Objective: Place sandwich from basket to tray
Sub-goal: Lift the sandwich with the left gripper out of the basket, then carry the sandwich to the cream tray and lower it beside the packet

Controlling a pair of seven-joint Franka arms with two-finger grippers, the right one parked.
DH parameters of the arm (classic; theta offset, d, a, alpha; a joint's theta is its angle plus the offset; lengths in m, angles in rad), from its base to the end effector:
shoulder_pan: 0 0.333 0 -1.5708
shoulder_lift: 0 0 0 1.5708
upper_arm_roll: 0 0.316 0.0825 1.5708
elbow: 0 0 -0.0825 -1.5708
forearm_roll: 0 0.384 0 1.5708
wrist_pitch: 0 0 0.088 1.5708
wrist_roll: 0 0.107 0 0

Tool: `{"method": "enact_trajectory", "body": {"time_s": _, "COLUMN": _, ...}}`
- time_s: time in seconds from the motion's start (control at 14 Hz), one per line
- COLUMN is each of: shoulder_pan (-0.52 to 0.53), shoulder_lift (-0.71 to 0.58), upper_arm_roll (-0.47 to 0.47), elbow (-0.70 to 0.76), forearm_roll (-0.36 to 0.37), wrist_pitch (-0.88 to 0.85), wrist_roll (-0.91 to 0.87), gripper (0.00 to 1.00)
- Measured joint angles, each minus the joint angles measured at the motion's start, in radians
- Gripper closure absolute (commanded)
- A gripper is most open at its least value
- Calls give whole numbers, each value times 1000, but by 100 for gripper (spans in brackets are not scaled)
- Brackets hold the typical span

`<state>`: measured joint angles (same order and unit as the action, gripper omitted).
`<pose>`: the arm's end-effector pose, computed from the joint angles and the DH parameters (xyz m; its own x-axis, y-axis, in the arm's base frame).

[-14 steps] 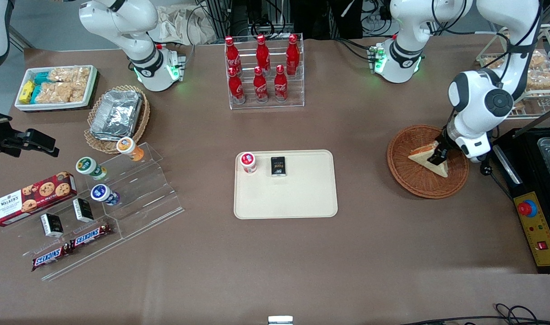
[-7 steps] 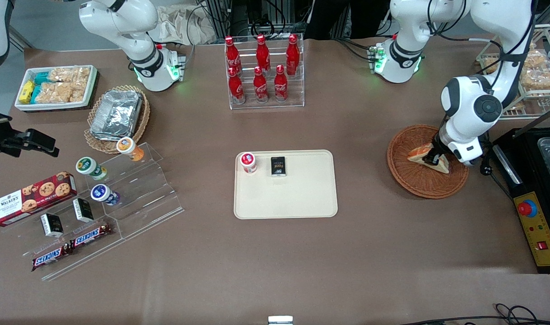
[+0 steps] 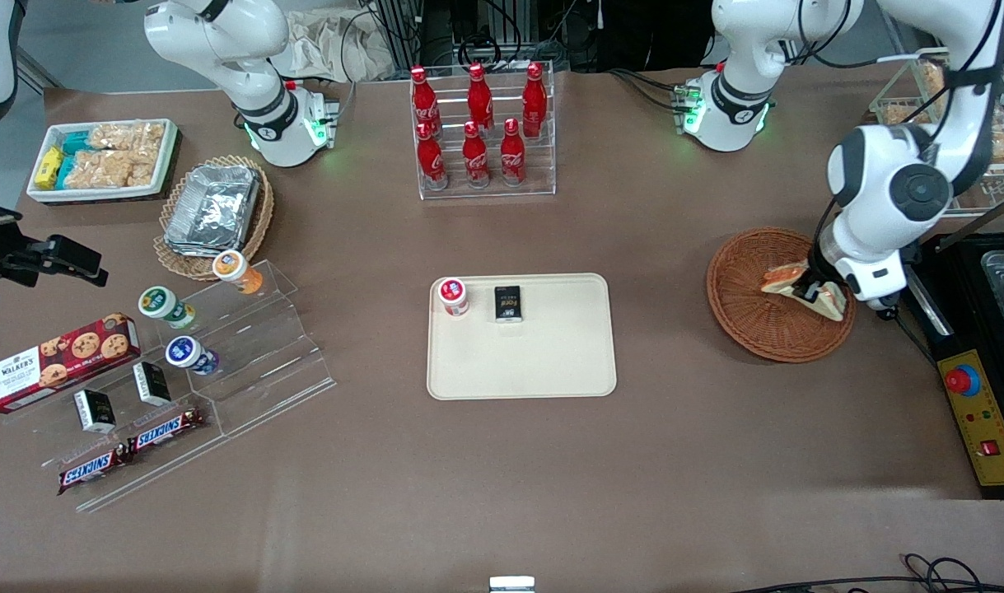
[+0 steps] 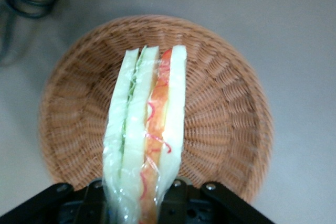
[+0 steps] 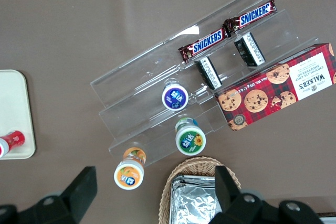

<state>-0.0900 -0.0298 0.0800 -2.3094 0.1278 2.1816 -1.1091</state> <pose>0.4956 -0.0002 0.3491 0.5248 0.8503 0.0394 0.8462 -0.5161 -0.1328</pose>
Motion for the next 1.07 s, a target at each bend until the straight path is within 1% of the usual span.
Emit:
{"method": "enact_trajectory", "body": {"time_s": 0.21, "shoulder_pan": -8, "shoulder_lift": -18, "upper_arm_roll": -78, "elbow": 300, "forearm_roll": -1, "wrist_pitch": -359, "wrist_roll": 92, "gripper": 100}}
{"method": "enact_trajectory", "body": {"time_s": 0.29, "shoulder_pan": -11, "shoulder_lift": -16, "upper_arm_roll": -107, "elbow": 378, "forearm_roll": -5, "wrist_pitch": -439, "wrist_roll": 147, "gripper": 100}}
{"method": "enact_trajectory", "body": {"time_s": 0.43, "shoulder_pan": -14, "shoulder_lift": -12, "upper_arm_roll": -176, "elbow": 485, "forearm_roll": -35, "wrist_pitch": -531, "wrist_roll": 256, "gripper": 100}}
{"method": "enact_trajectory", "body": {"time_s": 0.57, "shoulder_pan": -16, "shoulder_lift": -4, "upper_arm_roll": -276, "elbow": 536, "forearm_roll": -53, "wrist_pitch": -549, "wrist_roll": 321, "gripper": 100}}
{"method": "enact_trajectory", "body": {"time_s": 0.79, "shoulder_pan": -26, "shoulder_lift": 47, "upper_arm_roll": -438, "elbow": 581, "forearm_roll": -95, "wrist_pitch": -499, "wrist_roll": 332, "gripper": 100}}
{"method": "enact_trajectory", "body": {"time_s": 0.93, "shoulder_pan": -29, "shoulder_lift": 112, "upper_arm_roll": -511, "elbow": 586, "forearm_roll": -104, "wrist_pitch": -415, "wrist_roll": 332, "gripper": 100}}
{"method": "enact_trajectory", "body": {"time_s": 1.07, "shoulder_pan": -32, "shoulder_lift": 207, "upper_arm_roll": -556, "elbow": 585, "forearm_roll": -104, "wrist_pitch": -332, "wrist_roll": 333, "gripper": 100}}
